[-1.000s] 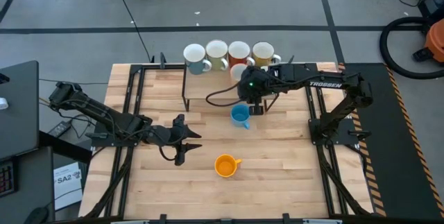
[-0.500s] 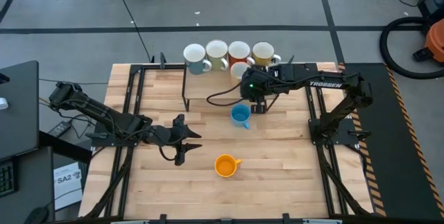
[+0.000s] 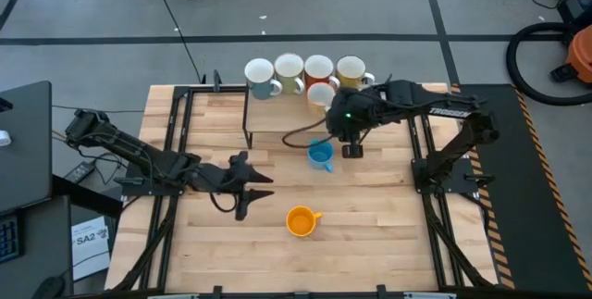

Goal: Place coffee mugs
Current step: Put the blue mug on the shelf

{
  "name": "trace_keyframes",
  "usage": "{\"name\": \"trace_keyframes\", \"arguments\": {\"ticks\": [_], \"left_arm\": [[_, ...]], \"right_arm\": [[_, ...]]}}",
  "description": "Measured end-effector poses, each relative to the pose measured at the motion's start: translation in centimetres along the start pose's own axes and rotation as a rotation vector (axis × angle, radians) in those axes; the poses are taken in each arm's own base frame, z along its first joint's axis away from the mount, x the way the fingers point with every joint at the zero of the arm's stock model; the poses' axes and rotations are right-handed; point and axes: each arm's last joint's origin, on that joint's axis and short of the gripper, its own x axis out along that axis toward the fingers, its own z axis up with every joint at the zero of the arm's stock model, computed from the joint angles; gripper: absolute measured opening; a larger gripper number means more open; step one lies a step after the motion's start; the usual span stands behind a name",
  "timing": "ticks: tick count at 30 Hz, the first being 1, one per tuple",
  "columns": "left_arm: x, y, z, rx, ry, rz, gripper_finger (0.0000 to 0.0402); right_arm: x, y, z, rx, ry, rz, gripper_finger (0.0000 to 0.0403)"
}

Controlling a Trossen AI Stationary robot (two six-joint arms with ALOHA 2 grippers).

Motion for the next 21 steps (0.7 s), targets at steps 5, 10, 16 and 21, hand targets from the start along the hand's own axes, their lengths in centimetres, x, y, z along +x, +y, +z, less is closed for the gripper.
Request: {"name": "trace_keyframes", "arguments": {"ticks": [5,10,16,21], "left_arm": [[0.4,0.1,0.9,-0.06,-0.049,0.0,0.0164],[1.7,-0.6,1.7,-0.095,-0.048,0.007,0.0164],[4.1,-2.1,3.4,-0.096,0.023,0.03,0.0164],[6.0,-3.3,4.7,-0.115,0.124,0.074,0.0164]], "right_arm": [[-1.9,2.0,-0.3,-0.017,-0.021,0.04,0.0132],[-3.5,4.0,-1.0,-0.02,-0.024,0.078,0.0132],[-4.9,6.2,-1.6,-0.033,-0.028,0.121,0.0132],[-5.6,8.0,-2.0,-0.073,-0.029,0.135,0.0132]]}}
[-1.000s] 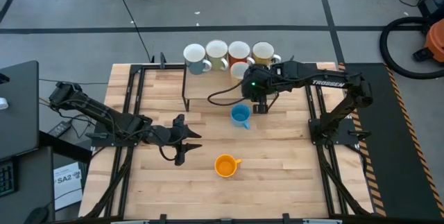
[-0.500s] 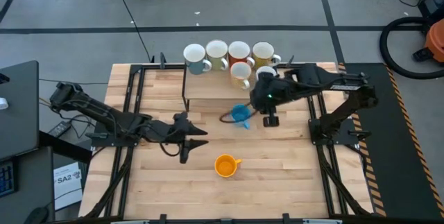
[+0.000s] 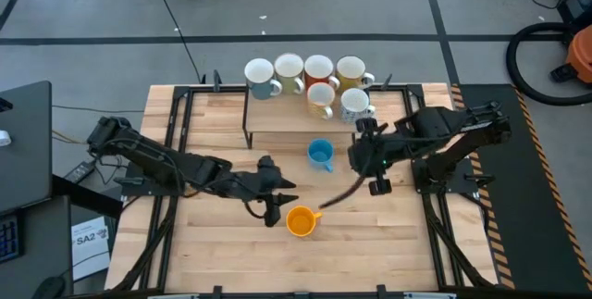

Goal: Place coffee mugs
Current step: Put the blue mug on the shelf

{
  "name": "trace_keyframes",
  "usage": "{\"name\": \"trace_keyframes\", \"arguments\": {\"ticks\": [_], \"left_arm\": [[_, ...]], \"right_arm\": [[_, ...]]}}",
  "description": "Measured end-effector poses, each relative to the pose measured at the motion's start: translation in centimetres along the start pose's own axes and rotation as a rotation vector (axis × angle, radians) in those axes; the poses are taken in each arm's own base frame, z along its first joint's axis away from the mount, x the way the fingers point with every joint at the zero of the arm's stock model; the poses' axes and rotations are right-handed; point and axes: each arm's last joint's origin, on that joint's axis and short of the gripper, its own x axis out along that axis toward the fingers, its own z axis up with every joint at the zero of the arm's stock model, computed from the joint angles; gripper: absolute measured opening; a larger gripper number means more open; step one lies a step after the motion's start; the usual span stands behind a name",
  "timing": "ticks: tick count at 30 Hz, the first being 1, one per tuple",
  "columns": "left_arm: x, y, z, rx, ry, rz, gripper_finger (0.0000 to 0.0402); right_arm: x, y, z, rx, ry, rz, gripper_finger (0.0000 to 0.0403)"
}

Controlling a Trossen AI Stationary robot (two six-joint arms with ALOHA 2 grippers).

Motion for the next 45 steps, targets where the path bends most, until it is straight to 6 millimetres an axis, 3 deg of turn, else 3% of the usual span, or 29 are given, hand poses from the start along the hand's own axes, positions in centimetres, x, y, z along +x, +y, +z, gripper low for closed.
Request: {"name": "trace_keyframes", "arguments": {"ticks": [8,20,29,38,45], "left_arm": [[3.5,0.0,1.1,0.145,0.034,0.062,0.0164],[8.9,5.3,0.4,0.303,0.129,0.224,0.0164],[11.6,8.7,-0.2,0.341,0.195,0.218,0.0164],[13.4,10.1,-0.9,0.392,0.205,0.188,0.0164],[14.1,10.6,-1.6,0.393,0.227,0.195,0.0164]], "right_arm": [[-0.7,2.4,-0.5,-0.049,-0.003,-0.032,0.0132],[-1.3,4.2,-1.1,-0.108,0.006,-0.042,0.0132],[-1.9,5.0,-1.8,-0.131,-0.023,-0.025,0.0132],[-1.6,3.9,-6.0,-0.004,-0.145,0.009,0.0132],[-0.1,3.3,-10.3,0.118,-0.316,0.104,0.0132]]}}
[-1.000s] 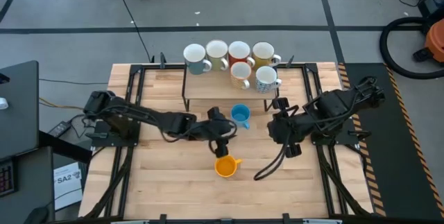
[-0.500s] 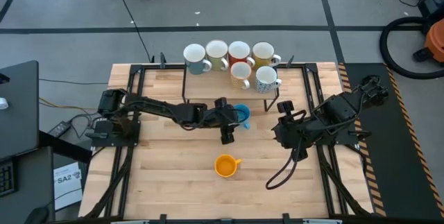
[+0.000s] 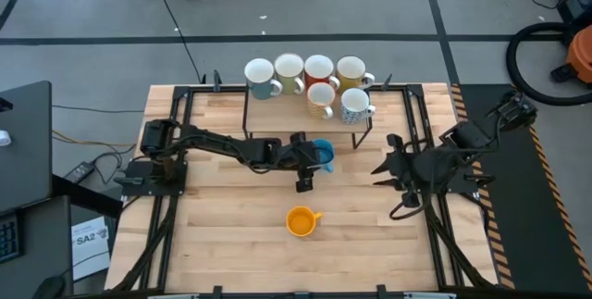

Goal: Place coffee mugs
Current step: Put the blue mug on the shelf

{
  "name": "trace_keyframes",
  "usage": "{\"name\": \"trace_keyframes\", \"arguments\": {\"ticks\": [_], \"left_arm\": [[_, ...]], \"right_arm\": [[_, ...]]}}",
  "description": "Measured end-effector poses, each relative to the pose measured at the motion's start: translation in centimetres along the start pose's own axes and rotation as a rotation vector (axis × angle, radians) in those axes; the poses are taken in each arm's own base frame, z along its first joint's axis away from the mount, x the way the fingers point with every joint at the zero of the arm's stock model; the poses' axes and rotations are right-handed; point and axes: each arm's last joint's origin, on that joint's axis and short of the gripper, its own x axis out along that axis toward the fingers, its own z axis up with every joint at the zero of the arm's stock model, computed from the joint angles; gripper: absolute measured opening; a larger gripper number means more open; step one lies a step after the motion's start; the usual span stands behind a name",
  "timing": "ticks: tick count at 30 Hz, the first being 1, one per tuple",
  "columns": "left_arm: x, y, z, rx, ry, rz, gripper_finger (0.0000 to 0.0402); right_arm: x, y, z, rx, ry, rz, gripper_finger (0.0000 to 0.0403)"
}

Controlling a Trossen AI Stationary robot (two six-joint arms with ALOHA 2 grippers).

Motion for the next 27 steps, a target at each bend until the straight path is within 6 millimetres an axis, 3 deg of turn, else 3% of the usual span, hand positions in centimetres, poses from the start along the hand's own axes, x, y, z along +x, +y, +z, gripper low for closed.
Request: {"name": "trace_keyframes", "arguments": {"ticks": [12,20,27], "left_arm": [[1.5,-0.3,-1.0,0.068,0.035,0.005,0.0164],[1.5,-0.2,-1.2,0.07,0.055,0.001,0.0164],[1.3,-1.1,-1.3,0.078,0.06,-0.016,0.0164]], "right_arm": [[3.6,-0.2,-5.9,0.057,-0.148,0.122,0.0132],[5.5,0.1,-7.4,0.094,-0.17,0.137,0.0132],[5.4,0.3,-7.1,0.119,-0.195,0.189,0.0132]]}}
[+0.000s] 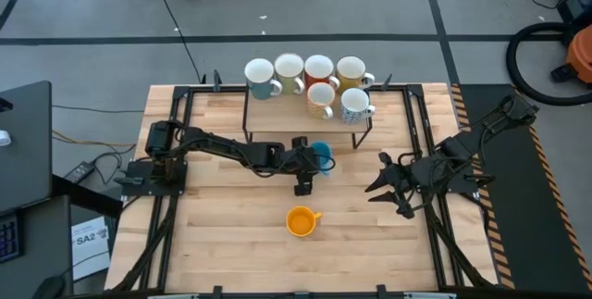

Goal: Place coffee mugs
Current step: Put the blue mug on the shelf

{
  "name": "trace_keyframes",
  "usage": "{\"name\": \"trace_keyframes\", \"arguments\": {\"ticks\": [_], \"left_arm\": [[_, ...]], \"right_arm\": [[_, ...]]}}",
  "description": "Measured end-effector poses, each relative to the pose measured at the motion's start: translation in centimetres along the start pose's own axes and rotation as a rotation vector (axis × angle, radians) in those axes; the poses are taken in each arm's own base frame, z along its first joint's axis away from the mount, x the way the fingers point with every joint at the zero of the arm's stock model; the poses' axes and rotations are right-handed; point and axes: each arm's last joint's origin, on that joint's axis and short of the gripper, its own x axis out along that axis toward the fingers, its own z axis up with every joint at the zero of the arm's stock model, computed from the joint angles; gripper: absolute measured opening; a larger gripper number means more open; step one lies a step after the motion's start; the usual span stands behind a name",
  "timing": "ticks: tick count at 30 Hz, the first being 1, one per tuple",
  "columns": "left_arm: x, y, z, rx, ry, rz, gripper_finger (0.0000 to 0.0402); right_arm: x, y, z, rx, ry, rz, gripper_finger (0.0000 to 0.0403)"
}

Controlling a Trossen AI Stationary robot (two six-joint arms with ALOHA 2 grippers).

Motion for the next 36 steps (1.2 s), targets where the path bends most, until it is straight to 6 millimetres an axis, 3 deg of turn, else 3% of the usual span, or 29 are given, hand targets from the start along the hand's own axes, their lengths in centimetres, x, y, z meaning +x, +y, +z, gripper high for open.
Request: {"name": "trace_keyframes", "arguments": {"ticks": [17,28,36], "left_arm": [[0.4,1.8,-0.2,-0.031,0.009,0.028,0.0111],[0.4,1.9,-0.2,-0.031,0.008,0.031,0.0044],[0.3,1.7,-0.1,-0.028,0.007,0.027,0.0032]], "right_arm": [[0.0,0.1,0.4,-0.017,-0.04,0.015,0.0132],[0.0,0.1,0.4,-0.017,-0.039,0.015,0.0132],[0.0,0.1,0.4,-0.017,-0.039,0.015,0.0132]]}}
